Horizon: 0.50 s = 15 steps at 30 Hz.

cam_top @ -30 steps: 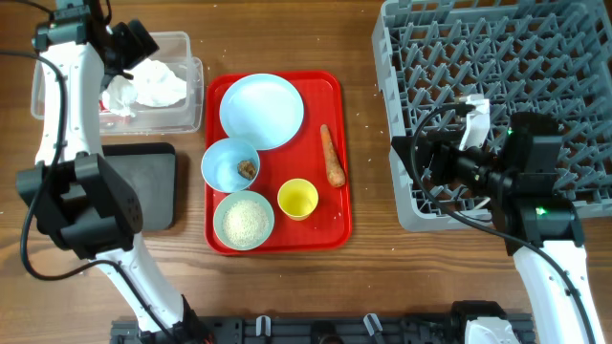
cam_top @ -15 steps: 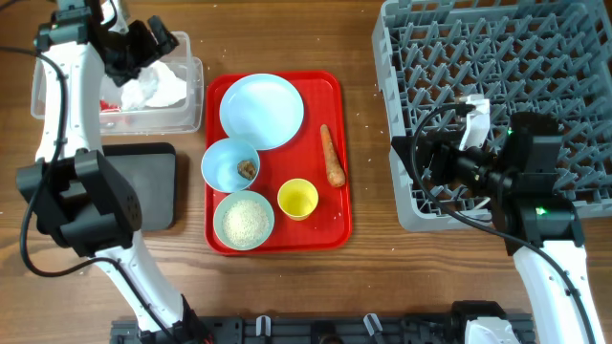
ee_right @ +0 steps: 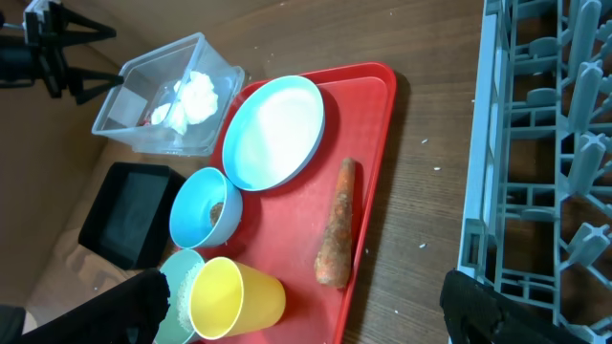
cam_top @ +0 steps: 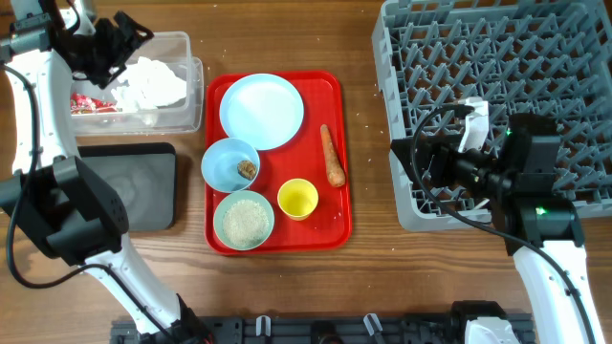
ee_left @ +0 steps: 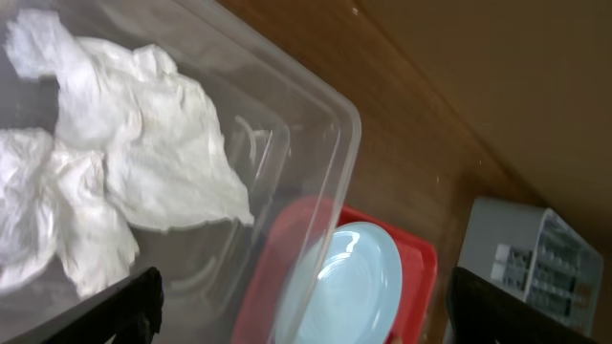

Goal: Sort waste into correct bins and load items into the dishwasher rack

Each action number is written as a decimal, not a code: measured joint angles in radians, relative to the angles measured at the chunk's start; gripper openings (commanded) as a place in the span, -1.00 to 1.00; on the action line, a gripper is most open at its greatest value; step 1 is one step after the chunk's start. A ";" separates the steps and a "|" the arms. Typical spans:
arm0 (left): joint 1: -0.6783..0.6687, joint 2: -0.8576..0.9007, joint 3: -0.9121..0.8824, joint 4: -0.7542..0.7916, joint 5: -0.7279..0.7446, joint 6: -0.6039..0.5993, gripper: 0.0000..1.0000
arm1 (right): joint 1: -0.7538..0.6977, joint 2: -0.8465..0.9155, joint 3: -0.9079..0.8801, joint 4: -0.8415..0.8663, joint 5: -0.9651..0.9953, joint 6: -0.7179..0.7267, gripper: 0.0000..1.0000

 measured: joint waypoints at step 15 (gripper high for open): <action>-0.404 -0.146 0.001 -0.265 -0.047 0.005 0.99 | 0.000 0.000 0.000 0.024 -0.024 0.013 0.88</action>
